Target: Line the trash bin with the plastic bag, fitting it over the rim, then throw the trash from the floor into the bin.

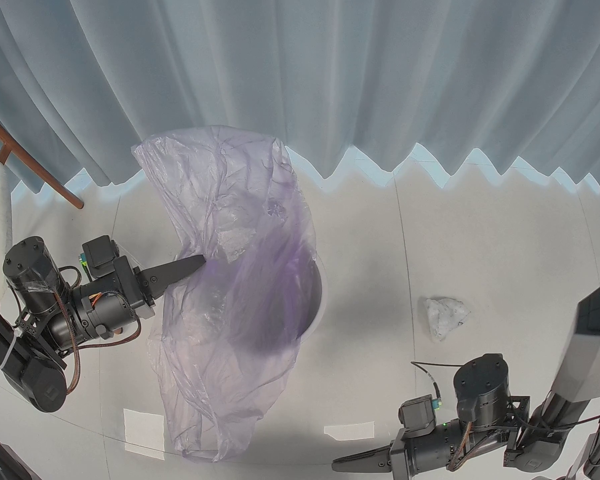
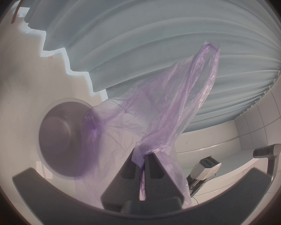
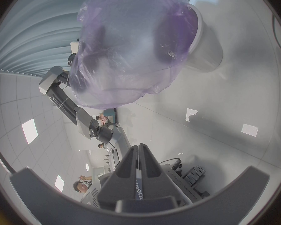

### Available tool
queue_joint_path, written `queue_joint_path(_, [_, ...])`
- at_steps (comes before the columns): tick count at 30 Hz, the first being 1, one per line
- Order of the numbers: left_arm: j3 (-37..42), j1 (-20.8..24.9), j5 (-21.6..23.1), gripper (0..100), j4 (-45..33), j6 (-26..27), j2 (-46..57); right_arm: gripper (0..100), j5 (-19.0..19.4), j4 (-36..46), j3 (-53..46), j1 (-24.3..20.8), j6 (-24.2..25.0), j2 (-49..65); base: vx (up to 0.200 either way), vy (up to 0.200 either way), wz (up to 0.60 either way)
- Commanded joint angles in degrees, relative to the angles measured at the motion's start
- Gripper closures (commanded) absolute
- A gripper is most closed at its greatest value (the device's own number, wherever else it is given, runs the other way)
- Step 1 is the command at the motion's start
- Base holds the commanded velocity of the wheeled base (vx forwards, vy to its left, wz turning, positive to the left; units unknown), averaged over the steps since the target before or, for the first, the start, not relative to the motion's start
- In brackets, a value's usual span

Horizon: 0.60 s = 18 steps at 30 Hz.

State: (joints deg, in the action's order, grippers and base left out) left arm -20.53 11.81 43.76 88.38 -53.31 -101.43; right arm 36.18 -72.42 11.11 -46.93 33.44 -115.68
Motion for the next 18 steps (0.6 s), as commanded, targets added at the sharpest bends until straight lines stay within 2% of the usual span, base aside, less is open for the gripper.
queue_joint_path(1, [0.1, 0.1, 0.0, 100, 0.0, 0.0, 0.2, 100, -0.1, -8.7, 1.2, -1.0, 5.1, -9.0, 0.0, 0.0, 0.0])
queue_joint_path(4, [0.3, 0.1, 0.0, 100, 0.0, 0.0, 0.3, 100, -0.1, -17.4, 3.5, -2.0, 9.6, -12.9, 0.0, 0.0, 0.0])
queue_joint_path(12, [0.2, 0.1, 0.0, 100, 0.0, 0.0, 0.2, 100, -3.0, -17.5, 14.6, -7.6, 10.5, -19.9, 0.0, 0.0, 0.0])
queue_joint_path(18, [0.1, 0.1, 0.0, 100, 0.0, 0.0, 0.4, 100, -3.4, -17.0, 23.8, -8.3, 11.0, -22.4, 0.0, 0.0, 0.0])
